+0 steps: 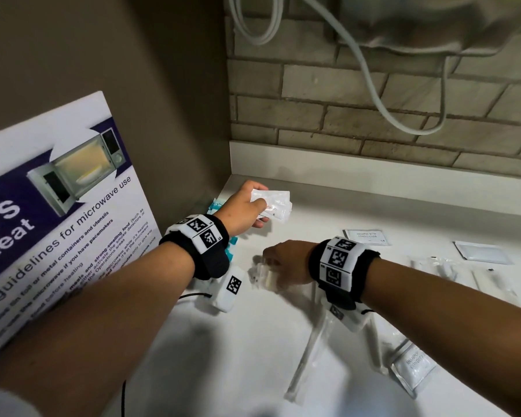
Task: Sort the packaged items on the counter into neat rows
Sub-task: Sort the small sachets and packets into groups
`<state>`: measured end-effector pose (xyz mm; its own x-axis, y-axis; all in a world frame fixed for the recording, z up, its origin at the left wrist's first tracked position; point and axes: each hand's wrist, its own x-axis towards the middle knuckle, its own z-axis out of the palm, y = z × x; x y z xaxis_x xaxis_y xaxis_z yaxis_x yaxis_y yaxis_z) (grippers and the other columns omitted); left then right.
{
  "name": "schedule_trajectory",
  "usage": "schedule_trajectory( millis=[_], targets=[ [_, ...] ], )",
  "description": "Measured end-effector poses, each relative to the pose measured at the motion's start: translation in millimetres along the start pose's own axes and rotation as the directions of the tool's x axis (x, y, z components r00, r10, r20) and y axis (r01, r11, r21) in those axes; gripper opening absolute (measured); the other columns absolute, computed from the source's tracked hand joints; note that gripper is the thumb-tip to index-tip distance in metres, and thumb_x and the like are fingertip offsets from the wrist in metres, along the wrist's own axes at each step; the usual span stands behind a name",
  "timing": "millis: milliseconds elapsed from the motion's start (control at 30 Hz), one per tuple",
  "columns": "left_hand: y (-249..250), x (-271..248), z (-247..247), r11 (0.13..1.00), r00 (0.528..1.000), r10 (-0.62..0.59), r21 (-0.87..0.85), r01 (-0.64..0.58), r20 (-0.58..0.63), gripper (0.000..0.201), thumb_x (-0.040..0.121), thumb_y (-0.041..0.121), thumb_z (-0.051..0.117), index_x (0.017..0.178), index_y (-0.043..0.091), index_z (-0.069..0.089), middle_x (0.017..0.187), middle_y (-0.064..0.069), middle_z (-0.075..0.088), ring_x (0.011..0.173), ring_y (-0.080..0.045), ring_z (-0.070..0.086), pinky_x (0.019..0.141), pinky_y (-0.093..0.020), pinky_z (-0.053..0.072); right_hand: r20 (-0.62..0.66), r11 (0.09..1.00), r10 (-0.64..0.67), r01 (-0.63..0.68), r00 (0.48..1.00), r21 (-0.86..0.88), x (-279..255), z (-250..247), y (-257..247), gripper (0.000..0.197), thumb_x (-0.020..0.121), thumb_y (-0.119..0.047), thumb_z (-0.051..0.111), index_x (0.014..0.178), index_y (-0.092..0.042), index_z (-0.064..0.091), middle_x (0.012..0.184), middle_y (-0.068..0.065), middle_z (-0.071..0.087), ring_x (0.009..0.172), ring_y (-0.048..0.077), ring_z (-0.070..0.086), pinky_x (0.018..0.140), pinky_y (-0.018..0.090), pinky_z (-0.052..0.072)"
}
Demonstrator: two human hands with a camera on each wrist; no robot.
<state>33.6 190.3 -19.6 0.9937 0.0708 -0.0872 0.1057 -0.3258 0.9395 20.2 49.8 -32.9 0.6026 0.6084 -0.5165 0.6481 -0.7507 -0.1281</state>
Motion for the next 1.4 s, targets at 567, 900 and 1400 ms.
schedule_trajectory(
  millis=[567, 900, 1400],
  targets=[
    [-6, 2, 3, 0.997, 0.998, -0.057, 0.051, 0.055, 0.033, 0.028, 0.094, 0.002, 0.040, 0.119, 0.014, 0.046, 0.107, -0.013, 0.059, 0.074, -0.021, 0.062, 0.065, -0.026, 0.052, -0.385, 0.909, 0.354, -0.217, 0.852, 0.355, -13, -40, 38, 0.041, 0.075, -0.049, 0.071, 0.094, -0.014, 0.065, 0.094, 0.008, 0.065, 0.091, 0.028, 0.062, 0.070, 0.028, 0.045],
    [-8, 13, 16, 0.984, 0.971, -0.123, 0.149, 0.093, 0.207, 0.025, 0.098, 0.011, 0.045, 0.118, 0.024, 0.043, 0.091, -0.010, 0.066, 0.066, -0.017, 0.060, 0.077, -0.040, 0.054, -0.124, 0.808, 0.289, -0.172, 0.949, 0.563, 15, -50, 58, 0.023, 0.084, -0.017, 0.070, 0.095, -0.014, 0.051, 0.082, 0.010, 0.067, 0.055, 0.021, 0.059, 0.056, 0.027, 0.053],
    [-15, 31, 32, 0.435, 0.920, -0.138, 0.857, -0.277, 0.367, 0.038, 0.098, 0.020, 0.048, 0.135, 0.014, 0.050, 0.124, -0.011, 0.045, 0.104, -0.032, 0.059, 0.091, -0.035, 0.046, -0.206, 0.954, 0.300, -0.291, 0.931, 0.075, 44, -19, 48, 0.029, 0.089, -0.018, 0.058, 0.116, -0.008, 0.053, 0.111, 0.010, 0.064, 0.099, 0.031, 0.065, 0.071, 0.032, 0.047]
  ],
)
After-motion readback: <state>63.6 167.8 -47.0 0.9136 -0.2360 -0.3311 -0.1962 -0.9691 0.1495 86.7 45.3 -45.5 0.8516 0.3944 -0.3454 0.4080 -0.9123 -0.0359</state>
